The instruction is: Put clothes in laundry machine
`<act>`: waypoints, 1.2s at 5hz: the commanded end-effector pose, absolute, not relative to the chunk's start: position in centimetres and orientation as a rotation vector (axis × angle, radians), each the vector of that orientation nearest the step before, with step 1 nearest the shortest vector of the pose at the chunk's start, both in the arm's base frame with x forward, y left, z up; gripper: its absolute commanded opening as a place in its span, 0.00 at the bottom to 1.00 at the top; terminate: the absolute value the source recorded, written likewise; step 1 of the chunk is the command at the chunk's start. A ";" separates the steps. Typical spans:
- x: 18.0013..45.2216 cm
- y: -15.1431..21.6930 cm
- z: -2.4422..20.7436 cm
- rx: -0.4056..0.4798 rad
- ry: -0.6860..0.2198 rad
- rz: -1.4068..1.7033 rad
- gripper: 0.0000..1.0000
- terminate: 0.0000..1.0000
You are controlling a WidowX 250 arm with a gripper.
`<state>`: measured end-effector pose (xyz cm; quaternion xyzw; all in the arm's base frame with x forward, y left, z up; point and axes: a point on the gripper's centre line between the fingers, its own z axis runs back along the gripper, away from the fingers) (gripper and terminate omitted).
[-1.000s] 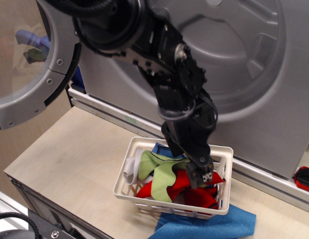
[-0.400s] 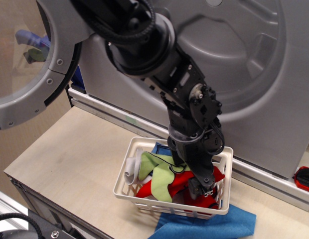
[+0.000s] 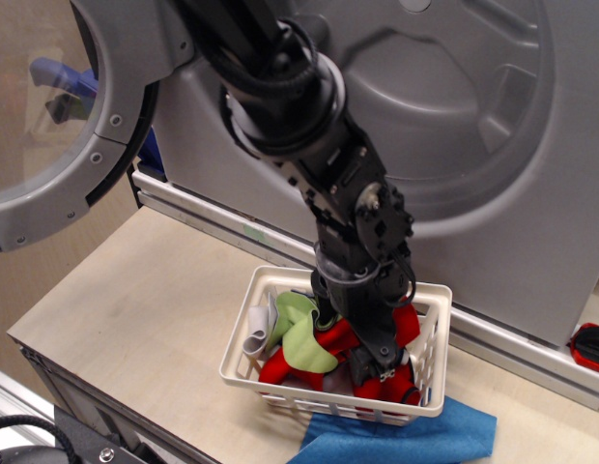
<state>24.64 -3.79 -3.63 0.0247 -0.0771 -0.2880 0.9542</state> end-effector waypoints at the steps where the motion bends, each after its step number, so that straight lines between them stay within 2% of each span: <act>1: 24.6 -3.9 -4.6 0.077 -0.137 -0.622 1.00 0.00; 2: 24.7 -4.1 -3.7 0.064 -0.141 -0.616 0.00 0.00; 4: 25.2 -4.1 -0.6 0.082 -0.177 -0.574 0.00 0.00; 6: 25.8 -4.2 5.9 0.103 -0.272 -0.556 0.00 0.00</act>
